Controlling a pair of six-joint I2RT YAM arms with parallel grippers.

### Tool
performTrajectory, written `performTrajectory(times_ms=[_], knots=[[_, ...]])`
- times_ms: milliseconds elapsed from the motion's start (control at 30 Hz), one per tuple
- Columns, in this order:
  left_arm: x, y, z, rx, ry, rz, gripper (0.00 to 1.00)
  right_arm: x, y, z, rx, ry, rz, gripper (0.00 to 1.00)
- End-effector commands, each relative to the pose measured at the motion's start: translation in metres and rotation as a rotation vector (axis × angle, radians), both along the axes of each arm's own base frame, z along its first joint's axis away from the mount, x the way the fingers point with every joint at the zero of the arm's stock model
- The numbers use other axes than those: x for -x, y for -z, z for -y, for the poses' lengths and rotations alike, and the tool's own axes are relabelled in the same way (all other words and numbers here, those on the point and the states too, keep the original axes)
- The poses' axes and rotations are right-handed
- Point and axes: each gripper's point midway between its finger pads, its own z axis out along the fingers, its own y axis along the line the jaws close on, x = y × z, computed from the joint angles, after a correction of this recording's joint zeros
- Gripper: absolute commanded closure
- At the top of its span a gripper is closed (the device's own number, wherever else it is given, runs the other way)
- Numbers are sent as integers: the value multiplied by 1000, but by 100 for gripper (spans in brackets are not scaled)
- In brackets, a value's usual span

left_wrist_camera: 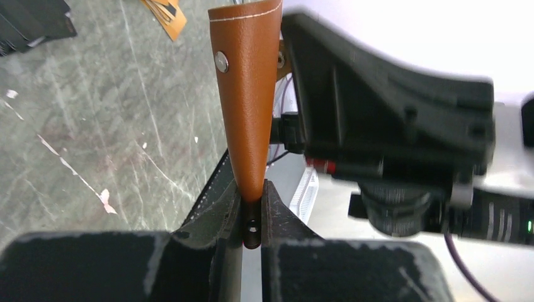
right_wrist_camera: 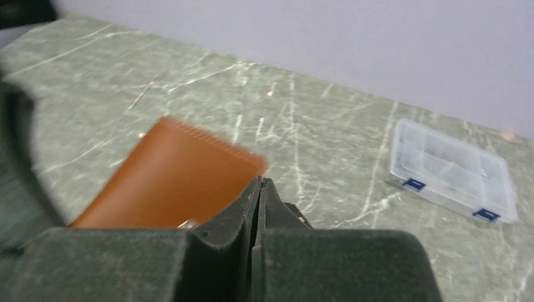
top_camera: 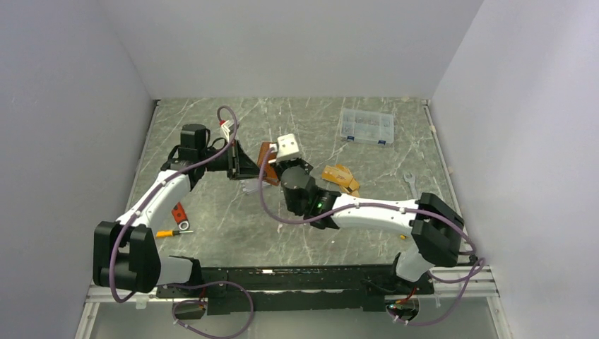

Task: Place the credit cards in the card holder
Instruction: Open the card holder.

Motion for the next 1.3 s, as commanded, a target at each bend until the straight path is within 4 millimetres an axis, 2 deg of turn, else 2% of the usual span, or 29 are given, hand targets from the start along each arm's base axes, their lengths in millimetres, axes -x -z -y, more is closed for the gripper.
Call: performTrajectory(times_ms=[0, 267, 300, 367, 400, 433, 533, 667, 767, 867, 1000, 1267], knots=[[20, -21, 2, 47, 67, 54, 100, -6, -20, 31, -146, 92, -3, 100], [19, -17, 0, 16, 47, 79, 100, 7, -17, 39, -225, 58, -92, 100], [18, -16, -1, 9, 42, 87, 100, 10, -18, 40, -242, 48, -113, 95], [16, -15, -1, -2, 40, 95, 100, 17, -11, 45, -246, 50, -175, 78], [15, -14, -1, -4, 43, 98, 100, 18, -12, 46, -264, 67, -204, 66], [14, -13, -1, -8, 45, 95, 100, 19, -9, 49, -262, 92, -242, 60], [12, -11, -1, -19, 45, 100, 100, 22, -9, 49, -292, 102, -304, 54], [11, -8, -2, -31, 46, 110, 100, 30, -38, 35, -409, -35, -301, 34], [12, -7, -3, -36, 42, 128, 100, 33, -48, 19, -456, -118, -344, 27], [12, -7, -3, -48, 50, 146, 100, 32, -33, 2, -433, -128, -424, 24], [11, -7, -4, -61, 55, 172, 100, 26, -6, -5, -404, -72, -508, 23], [9, -4, -4, -60, 60, 170, 100, 23, 13, 5, -362, 6, -540, 29]])
